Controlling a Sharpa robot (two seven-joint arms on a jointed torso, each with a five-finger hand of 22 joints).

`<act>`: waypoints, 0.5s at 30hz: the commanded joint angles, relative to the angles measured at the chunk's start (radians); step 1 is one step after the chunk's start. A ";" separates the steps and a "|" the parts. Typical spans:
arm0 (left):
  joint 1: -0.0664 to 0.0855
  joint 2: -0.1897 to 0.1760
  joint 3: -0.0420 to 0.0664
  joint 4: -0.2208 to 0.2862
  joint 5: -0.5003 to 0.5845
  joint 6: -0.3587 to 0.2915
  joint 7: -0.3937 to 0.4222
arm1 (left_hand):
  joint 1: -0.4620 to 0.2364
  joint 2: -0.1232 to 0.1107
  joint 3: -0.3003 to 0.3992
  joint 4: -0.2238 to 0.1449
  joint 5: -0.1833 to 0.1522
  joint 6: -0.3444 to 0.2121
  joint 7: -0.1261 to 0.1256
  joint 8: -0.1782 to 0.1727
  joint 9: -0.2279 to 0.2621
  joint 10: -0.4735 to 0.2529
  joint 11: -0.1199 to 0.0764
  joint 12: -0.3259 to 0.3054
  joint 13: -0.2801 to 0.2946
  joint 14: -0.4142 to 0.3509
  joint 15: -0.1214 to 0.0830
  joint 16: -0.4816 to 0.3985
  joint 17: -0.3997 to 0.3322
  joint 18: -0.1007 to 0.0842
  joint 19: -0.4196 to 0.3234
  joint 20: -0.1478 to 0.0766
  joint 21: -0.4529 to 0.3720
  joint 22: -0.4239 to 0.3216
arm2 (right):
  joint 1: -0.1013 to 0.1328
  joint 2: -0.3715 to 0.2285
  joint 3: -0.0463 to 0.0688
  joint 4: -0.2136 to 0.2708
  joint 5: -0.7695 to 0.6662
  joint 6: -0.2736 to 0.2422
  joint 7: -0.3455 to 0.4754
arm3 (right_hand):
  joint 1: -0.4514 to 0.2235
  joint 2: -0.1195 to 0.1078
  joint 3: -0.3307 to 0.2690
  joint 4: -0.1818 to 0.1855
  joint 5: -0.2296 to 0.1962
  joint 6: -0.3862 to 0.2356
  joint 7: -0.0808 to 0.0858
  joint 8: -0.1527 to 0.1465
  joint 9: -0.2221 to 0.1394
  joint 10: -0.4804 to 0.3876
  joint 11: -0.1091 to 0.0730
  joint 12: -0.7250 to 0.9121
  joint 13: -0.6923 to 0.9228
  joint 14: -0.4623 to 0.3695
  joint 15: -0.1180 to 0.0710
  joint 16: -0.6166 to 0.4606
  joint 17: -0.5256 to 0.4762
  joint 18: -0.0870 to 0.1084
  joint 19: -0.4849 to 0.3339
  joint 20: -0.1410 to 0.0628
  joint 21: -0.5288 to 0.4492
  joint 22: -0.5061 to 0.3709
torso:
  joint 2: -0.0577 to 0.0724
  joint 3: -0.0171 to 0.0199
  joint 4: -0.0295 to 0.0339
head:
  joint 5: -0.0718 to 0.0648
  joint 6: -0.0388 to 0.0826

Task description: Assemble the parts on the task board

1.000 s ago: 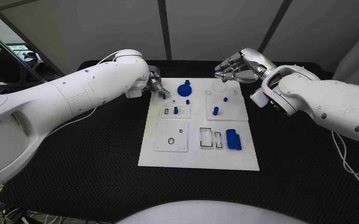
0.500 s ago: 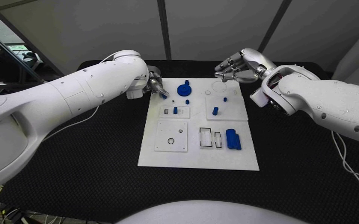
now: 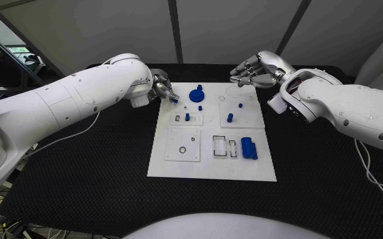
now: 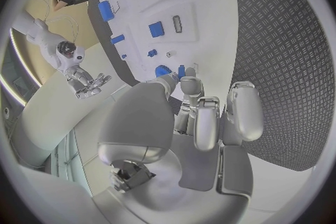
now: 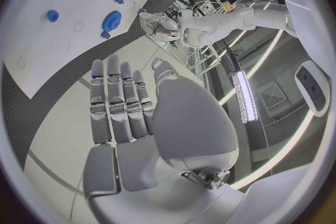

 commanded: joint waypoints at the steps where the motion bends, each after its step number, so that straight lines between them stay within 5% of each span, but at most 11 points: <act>1: -0.002 -0.029 0.000 0.052 0.052 -0.083 -0.002 | -0.014 -0.010 0.125 -0.103 -0.002 -0.005 -0.001 0.009 0.006 0.010 -0.002 0.004 -0.001 0.090 0.002 -0.003 0.205 0.012 0.001 -0.001 0.000 0.004 | 0.002 -0.001 0.001 0.000 0.000 0.007 0.000 | -0.003 0.008 -0.002 -0.005 0.006 -0.006 0.000 -0.004 0.000 -0.007 -0.003 0.002 -0.001 0.003 0.002 -0.005 -0.001 0.014 0.006 0.003 -0.007 -0.001 | -0.001 -0.0001 0.0006 | 0.005 -0.001; 10: -0.026 -0.117 -0.005 0.197 0.058 -0.172 -0.016 | -0.040 -0.042 0.200 -0.128 -0.002 -0.007 -0.003 0.028 0.016 0.018 -0.005 0.004 -0.007 0.091 -0.001 -0.002 0.206 0.010 0.008 -0.003 0.006 0.015 | 0.002 -0.001 0.001 -0.002 0.000 0.008 -0.001 | -0.003 0.008 -0.002 -0.005 0.006 -0.007 0.000 -0.004 0.000 -0.008 -0.002 0.002 -0.001 0.003 0.002 -0.005 -0.001 0.013 0.006 0.003 -0.007 -0.001 | -0.002 0.0016 0.0013 | 0.015 -0.004; 15: -0.043 -0.147 -0.021 0.258 0.032 -0.204 -0.025 | -0.059 -0.064 0.253 -0.146 -0.003 -0.008 -0.005 0.041 0.023 0.019 -0.008 -0.014 -0.036 0.088 -0.004 -0.010 0.194 0.010 0.009 -0.006 0.004 0.016 | 0.002 -0.001 0.001 -0.003 0.000 0.010 -0.003 | -0.003 0.008 -0.002 -0.005 0.006 -0.007 0.000 -0.004 0.000 -0.008 -0.002 0.002 -0.001 0.003 0.002 -0.005 -0.001 0.013 0.006 0.003 -0.007 -0.001 | -0.003 0.0015 0.0014 | 0.016 -0.005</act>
